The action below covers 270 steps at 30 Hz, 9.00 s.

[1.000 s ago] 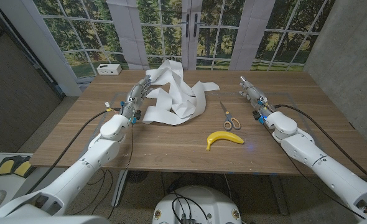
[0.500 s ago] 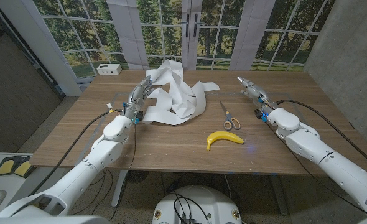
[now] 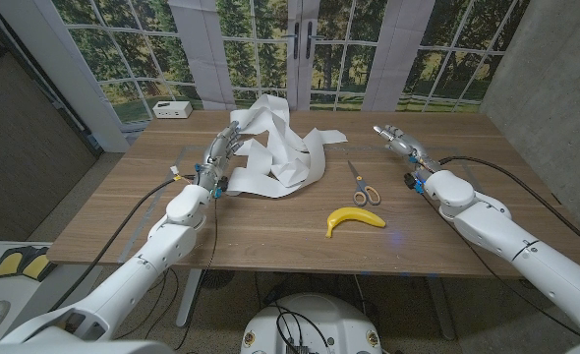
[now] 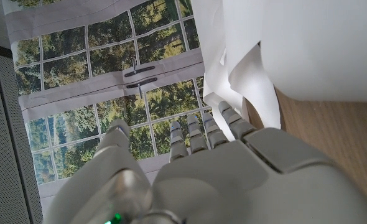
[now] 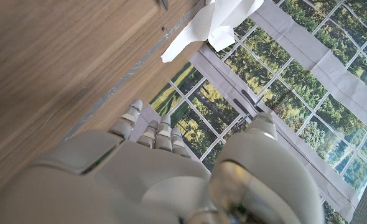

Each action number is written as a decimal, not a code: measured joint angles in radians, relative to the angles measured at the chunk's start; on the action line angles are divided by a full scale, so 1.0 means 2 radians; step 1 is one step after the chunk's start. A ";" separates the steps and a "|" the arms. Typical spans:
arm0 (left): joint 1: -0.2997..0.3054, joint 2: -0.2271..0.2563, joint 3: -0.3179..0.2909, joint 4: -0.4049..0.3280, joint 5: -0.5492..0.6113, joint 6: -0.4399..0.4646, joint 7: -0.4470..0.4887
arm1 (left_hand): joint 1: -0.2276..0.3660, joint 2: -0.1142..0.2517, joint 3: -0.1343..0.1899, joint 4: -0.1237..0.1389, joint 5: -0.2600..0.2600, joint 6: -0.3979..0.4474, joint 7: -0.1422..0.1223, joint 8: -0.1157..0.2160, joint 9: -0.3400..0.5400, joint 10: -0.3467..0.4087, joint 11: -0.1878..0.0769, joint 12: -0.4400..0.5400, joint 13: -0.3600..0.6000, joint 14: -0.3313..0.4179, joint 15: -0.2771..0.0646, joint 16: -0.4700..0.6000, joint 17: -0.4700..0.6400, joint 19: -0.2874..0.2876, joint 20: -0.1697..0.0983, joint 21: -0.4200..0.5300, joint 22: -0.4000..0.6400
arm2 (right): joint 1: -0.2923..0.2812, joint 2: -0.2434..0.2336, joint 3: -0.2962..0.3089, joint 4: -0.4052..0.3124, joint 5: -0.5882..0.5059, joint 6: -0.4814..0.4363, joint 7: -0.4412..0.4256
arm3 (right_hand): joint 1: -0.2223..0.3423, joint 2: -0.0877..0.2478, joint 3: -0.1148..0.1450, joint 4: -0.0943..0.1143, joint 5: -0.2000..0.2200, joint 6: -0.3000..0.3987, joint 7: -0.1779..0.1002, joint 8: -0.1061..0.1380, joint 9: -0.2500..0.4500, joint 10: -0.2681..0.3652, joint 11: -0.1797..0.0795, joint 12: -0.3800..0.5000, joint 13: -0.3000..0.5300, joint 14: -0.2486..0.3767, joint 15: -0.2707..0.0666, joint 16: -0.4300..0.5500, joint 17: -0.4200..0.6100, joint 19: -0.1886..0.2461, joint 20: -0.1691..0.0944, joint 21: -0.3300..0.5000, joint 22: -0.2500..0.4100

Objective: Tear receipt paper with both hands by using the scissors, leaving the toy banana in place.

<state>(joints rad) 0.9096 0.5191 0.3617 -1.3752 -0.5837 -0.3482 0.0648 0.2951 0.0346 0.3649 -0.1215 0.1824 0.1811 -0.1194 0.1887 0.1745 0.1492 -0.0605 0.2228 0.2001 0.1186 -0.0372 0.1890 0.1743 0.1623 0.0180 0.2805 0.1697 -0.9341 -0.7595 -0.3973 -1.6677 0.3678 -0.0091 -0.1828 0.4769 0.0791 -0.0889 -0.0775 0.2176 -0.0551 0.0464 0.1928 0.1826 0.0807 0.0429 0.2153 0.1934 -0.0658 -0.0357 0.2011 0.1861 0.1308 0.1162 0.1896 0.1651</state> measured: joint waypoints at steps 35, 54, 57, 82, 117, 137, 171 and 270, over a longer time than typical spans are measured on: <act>0.011 0.005 0.000 -0.029 0.007 0.020 0.020 | 0.000 0.000 0.000 0.000 0.000 0.010 0.003 0.000 0.002 0.005 0.000 0.000 0.000 0.003 0.000 0.000 0.000 0.003 0.003 -0.009 0.000 | -0.004 -0.027 -0.010 -0.065 -0.071 -0.085 -0.045 | 0.045 0.011 0.023 -0.026 -0.012 0.068 0.014 0.015 -0.001 0.082 0.004 0.018 0.005 0.047 -0.001 0.009 0.000 0.040 -0.006 0.004 0.003; 0.004 -0.003 0.005 -0.018 0.010 0.017 0.021 | 0.000 0.000 0.002 -0.002 0.000 0.010 0.003 0.000 0.002 0.005 0.000 0.000 0.000 0.003 0.000 0.000 0.000 0.003 0.003 -0.011 0.000 | -0.006 -0.030 -0.013 -0.091 -0.100 -0.126 -0.066 | 0.059 0.010 0.027 -0.031 -0.015 0.102 0.025 0.017 -0.001 0.121 0.007 0.022 0.003 0.088 0.000 0.016 0.000 0.073 -0.009 0.008 0.003; 0.002 -0.003 0.005 -0.015 0.010 0.017 0.019 | 0.000 0.000 0.002 -0.002 0.000 0.010 0.003 0.000 0.002 0.007 0.002 0.000 0.000 0.003 0.000 0.000 0.000 0.003 0.003 -0.013 0.000 | -0.006 -0.030 -0.014 -0.096 -0.105 -0.134 -0.070 | 0.060 0.011 0.027 -0.031 -0.015 0.106 0.026 0.017 -0.001 0.127 0.006 0.022 0.003 0.097 0.000 0.018 0.000 0.079 -0.009 0.012 0.003; -0.003 -0.007 0.007 -0.001 0.007 0.012 0.011 | 0.000 0.000 0.004 -0.004 0.000 0.034 0.005 0.004 0.002 0.026 -0.007 0.004 0.000 0.015 0.000 0.000 0.000 0.010 0.006 -0.018 0.000 | -0.020 -0.030 -0.022 -0.138 -0.151 -0.180 -0.101 | 0.073 0.000 0.032 -0.032 -0.016 0.160 0.031 0.026 0.001 0.179 0.009 0.029 0.001 0.149 -0.003 0.027 0.001 0.131 -0.011 0.019 0.005; 0.012 -0.023 -0.001 -0.002 0.005 -0.013 0.033 | 0.000 0.000 0.003 -0.009 0.000 0.055 0.007 0.006 0.002 0.059 -0.011 0.013 0.000 0.038 -0.001 0.002 -0.001 0.024 -0.001 -0.024 0.000 | -0.031 -0.028 -0.034 -0.194 -0.186 -0.268 -0.116 | 0.097 0.010 0.051 -0.031 -0.016 0.221 0.031 0.025 0.001 0.258 0.008 0.030 0.002 0.274 -0.005 0.075 0.025 0.239 -0.030 0.039 0.007; 0.023 -0.020 -0.002 -0.017 0.010 -0.007 0.046 | 0.000 0.000 0.003 -0.009 0.000 0.061 0.006 0.006 0.002 0.059 -0.011 0.012 0.000 0.042 -0.001 0.002 0.000 0.027 0.002 -0.028 0.002 | -0.020 -0.036 -0.052 -0.218 -0.211 -0.312 -0.111 | 0.105 0.018 0.065 -0.030 -0.014 0.243 0.036 0.021 0.001 0.285 0.012 0.030 0.012 0.337 -0.010 0.137 0.080 0.307 -0.057 0.074 0.023; 0.042 -0.020 -0.013 -0.029 -0.015 0.000 0.045 | 0.000 0.000 0.003 -0.009 0.000 0.064 0.009 0.006 0.002 0.062 -0.008 0.012 0.000 0.042 -0.001 0.002 0.000 0.030 -0.001 -0.032 0.002 | 0.010 -0.051 -0.095 -0.254 -0.251 -0.392 -0.074 | 0.114 0.008 0.069 -0.034 -0.014 0.318 0.018 0.027 0.008 0.333 -0.003 0.037 0.034 0.365 -0.014 0.277 0.259 0.321 -0.044 0.157 0.098; 0.045 -0.026 -0.011 -0.022 -0.020 -0.005 0.041 | -0.003 0.003 0.005 -0.010 0.000 0.070 0.010 0.002 0.002 0.067 -0.008 0.005 0.000 0.044 0.001 0.000 0.000 0.032 0.002 -0.039 0.002 | 0.120 -0.034 -0.245 -0.226 -0.335 -0.538 -0.008 | 0.113 -0.018 0.074 -0.030 -0.018 0.327 0.052 0.010 0.006 0.394 -0.010 0.004 0.031 0.430 -0.027 0.462 0.522 0.350 -0.070 0.335 0.248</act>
<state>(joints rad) 1.0005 0.4679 0.3403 -1.4199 -0.6240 -0.3577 0.1469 0.2898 0.0400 0.3747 -0.1420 0.1824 0.3215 -0.1001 0.1924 0.1787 0.2830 -0.0768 0.2323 0.2002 0.2057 -0.0356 0.1887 0.1742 0.2266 0.0213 0.2030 0.1744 -0.6941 -0.8267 -0.8866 -2.1205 -0.3030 -1.0853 -0.1991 0.7030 0.0422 0.0598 -0.1380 0.1811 0.5982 0.1499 0.2121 0.1952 0.8680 0.0235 0.2236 0.2552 0.7940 -0.0894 1.1246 1.2294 0.8304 -0.0230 0.8587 0.6621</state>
